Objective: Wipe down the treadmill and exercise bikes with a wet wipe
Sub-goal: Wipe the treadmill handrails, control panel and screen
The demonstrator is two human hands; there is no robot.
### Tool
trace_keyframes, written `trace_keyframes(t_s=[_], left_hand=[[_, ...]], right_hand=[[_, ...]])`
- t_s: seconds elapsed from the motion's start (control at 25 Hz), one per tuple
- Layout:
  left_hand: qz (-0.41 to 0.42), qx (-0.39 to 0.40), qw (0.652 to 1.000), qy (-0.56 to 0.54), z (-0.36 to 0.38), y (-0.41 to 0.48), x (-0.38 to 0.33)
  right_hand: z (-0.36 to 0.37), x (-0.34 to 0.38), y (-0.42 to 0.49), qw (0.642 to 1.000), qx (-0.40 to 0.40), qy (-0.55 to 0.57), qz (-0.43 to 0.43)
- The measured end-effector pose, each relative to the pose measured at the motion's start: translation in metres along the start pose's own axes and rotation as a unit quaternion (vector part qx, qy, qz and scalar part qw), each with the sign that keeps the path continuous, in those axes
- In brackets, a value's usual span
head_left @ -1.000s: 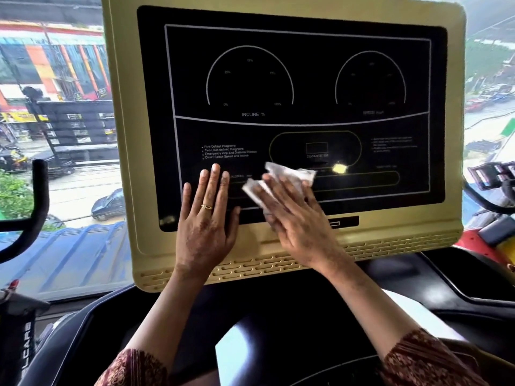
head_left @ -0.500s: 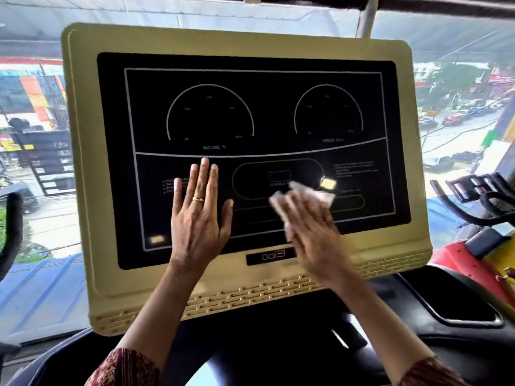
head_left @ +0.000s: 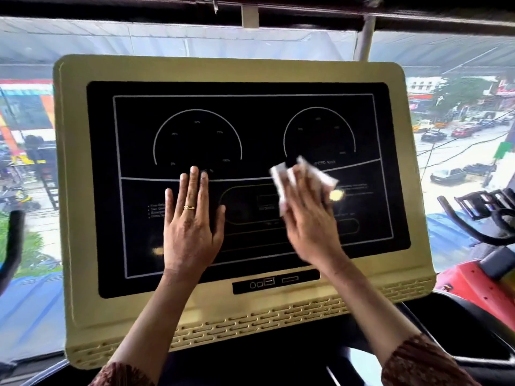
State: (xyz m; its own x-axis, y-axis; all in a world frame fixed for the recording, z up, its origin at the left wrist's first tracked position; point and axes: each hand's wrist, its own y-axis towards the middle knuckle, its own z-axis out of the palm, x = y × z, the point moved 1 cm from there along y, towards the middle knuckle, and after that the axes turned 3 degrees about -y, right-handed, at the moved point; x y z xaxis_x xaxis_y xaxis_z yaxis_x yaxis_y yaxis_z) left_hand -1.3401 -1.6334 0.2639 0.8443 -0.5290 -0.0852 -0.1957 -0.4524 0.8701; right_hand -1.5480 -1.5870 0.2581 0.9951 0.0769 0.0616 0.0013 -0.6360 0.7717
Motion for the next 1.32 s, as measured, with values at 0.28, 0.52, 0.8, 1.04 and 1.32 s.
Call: trace_keyframes(t_s=[0.28, 0.52, 0.8, 1.04, 1.32], left_hand=[[0.0, -0.001, 1.0, 0.002, 0.0, -0.001, -0.001], [0.001, -0.007, 1.0, -0.003, 0.0, -0.002, -0.001], [0.002, -0.009, 1.0, 0.001, 0.0, -0.002, 0.0], [0.003, -0.008, 1.0, 0.0, 0.0, -0.003, 0.002], [0.005, -0.005, 1.0, 0.006, 0.002, -0.002, 0.0]], right_hand=[[0.003, 0.046, 0.059, 0.996, -0.006, 0.033, -0.088], [0.006, 0.029, 0.054, 0.985, -0.07, 0.11, -0.11], [0.017, 0.038, 0.056, 0.984, -0.146, 0.097, -0.032], [0.011, 0.074, 0.084, 0.991, -0.051, 0.078, -0.092], [-0.011, 0.004, 0.107, 0.989, -0.073, 0.096, 0.09]])
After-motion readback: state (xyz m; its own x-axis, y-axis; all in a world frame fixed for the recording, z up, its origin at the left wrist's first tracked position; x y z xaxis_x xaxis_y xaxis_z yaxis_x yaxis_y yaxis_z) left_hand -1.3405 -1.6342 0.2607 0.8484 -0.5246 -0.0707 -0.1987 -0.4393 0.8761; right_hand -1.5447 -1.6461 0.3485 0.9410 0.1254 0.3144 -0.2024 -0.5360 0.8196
